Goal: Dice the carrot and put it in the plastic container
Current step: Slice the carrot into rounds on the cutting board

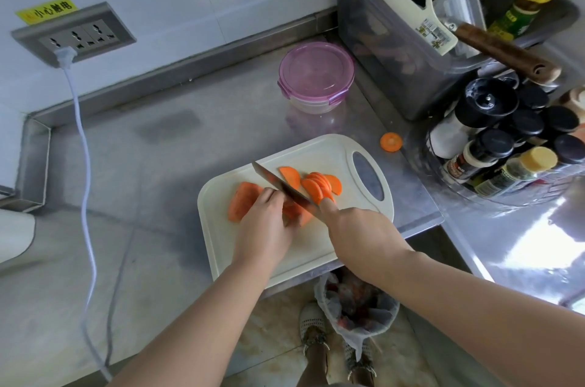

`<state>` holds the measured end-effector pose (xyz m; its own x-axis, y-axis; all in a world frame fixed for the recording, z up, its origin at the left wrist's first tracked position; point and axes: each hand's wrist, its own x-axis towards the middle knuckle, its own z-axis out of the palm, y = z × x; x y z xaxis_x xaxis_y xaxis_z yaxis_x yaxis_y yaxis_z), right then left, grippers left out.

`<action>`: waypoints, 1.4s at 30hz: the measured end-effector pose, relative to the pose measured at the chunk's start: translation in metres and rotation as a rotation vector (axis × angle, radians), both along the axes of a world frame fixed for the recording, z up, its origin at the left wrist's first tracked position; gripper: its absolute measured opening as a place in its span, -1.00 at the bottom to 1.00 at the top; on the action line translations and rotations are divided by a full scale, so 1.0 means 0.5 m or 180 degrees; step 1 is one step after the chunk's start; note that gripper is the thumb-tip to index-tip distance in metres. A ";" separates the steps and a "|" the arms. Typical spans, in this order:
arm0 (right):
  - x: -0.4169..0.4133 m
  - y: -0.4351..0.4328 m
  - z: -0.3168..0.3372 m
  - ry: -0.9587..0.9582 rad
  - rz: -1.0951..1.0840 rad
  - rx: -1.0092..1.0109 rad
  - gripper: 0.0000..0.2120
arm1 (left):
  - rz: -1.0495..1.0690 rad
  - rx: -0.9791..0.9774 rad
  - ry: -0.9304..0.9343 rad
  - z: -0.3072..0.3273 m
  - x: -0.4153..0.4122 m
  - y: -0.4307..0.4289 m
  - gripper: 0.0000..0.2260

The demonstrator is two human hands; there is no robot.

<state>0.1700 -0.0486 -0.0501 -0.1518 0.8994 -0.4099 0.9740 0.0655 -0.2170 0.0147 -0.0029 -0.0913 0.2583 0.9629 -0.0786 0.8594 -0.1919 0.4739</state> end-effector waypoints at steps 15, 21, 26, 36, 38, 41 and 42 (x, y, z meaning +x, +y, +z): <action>-0.012 0.003 -0.018 -0.0037 0.0088 -0.0157 -0.47 | -0.0017 0.0026 0.0078 -0.010 0.003 0.002 -0.81; -0.016 0.013 -0.036 -0.0043 -0.0060 -0.0288 -0.53 | -0.0051 0.0062 0.0035 -0.006 0.000 -0.002 -0.85; 0.020 0.036 -0.040 0.0326 -0.0520 -0.0353 -0.79 | -0.0035 -0.0006 -0.0264 -0.004 -0.003 -0.007 -0.82; 0.007 0.003 -0.006 -0.0169 -0.0069 0.0233 -0.62 | 0.0082 0.0034 -0.0315 -0.010 0.007 -0.003 -0.83; 0.006 -0.001 -0.003 -0.0142 -0.0149 0.0193 -0.63 | 0.0099 0.0021 -0.0258 -0.008 0.011 0.001 -0.82; 0.003 -0.002 0.003 -0.0091 -0.0159 0.0101 -0.65 | 0.0086 -0.0016 -0.0224 -0.007 0.010 0.002 -0.82; 0.003 -0.002 0.004 -0.0085 -0.0138 0.0094 -0.66 | 0.0087 -0.0017 -0.0209 -0.008 0.009 0.002 -0.82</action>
